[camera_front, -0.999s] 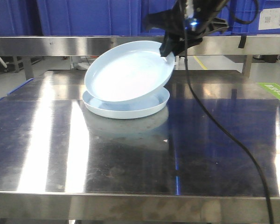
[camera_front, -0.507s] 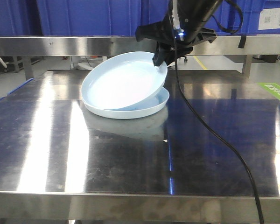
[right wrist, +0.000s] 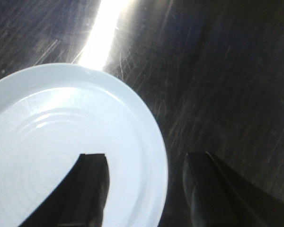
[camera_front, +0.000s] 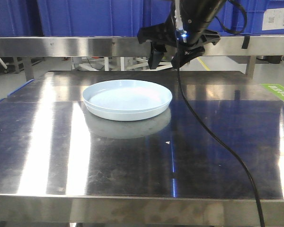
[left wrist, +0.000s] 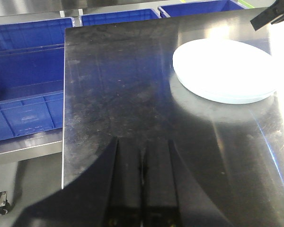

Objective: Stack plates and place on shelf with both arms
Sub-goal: 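Open the right gripper and raise it off the stacked plates, then lower the right gripper onto the rim of the plate stack and grasp, then lift the plate stack with the right gripper up and away from the table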

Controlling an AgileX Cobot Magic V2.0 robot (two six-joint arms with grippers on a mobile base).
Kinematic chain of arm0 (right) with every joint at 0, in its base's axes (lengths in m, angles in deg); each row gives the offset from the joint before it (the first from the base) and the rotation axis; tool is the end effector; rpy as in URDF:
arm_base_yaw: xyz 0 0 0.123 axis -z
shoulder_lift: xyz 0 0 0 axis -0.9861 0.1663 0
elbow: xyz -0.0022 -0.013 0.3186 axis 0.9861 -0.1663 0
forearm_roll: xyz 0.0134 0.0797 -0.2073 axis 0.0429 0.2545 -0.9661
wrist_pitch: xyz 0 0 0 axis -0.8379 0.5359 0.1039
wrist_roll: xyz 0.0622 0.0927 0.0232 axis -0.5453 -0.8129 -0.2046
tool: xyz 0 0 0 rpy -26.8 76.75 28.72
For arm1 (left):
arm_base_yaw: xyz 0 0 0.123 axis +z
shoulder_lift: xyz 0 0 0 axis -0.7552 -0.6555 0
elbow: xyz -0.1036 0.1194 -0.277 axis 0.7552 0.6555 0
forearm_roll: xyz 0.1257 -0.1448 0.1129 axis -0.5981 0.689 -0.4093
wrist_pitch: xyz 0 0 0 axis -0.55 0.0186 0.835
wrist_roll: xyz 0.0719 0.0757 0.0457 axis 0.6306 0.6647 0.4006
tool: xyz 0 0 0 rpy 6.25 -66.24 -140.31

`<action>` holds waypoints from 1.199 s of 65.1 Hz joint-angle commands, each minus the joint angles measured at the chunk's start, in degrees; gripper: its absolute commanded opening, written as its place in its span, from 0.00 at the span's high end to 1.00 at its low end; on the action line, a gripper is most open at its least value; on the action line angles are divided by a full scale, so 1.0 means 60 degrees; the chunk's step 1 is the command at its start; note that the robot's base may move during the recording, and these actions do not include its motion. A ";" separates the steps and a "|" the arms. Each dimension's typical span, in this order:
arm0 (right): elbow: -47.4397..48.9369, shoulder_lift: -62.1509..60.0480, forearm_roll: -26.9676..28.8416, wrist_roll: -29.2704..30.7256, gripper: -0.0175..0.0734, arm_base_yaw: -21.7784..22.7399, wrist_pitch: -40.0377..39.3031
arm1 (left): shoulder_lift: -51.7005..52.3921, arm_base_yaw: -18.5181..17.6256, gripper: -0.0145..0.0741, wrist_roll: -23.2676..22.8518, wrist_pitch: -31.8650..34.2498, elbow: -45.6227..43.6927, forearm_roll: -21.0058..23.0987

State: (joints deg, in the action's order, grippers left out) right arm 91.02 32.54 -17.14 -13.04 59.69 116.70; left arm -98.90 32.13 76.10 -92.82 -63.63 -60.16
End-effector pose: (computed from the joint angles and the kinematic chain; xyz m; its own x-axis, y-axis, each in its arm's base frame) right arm 0.4277 0.1687 0.2786 -0.7019 -0.1413 -0.6981 -0.3102 0.9429 0.1211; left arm 0.0765 -0.0249 0.2670 -0.2970 0.1207 -0.9472 0.3124 0.9497 0.0230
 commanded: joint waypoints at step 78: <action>0.0369 -0.0166 -0.0359 0.0059 0.75 0.0056 -0.0175 | -0.0015 0.0008 0.72 -0.0005 0.0802 -0.0290 0.0018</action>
State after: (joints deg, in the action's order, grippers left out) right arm 91.74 37.80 -17.13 -13.55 59.91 117.83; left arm -98.90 32.13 76.20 -92.82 -63.63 -60.16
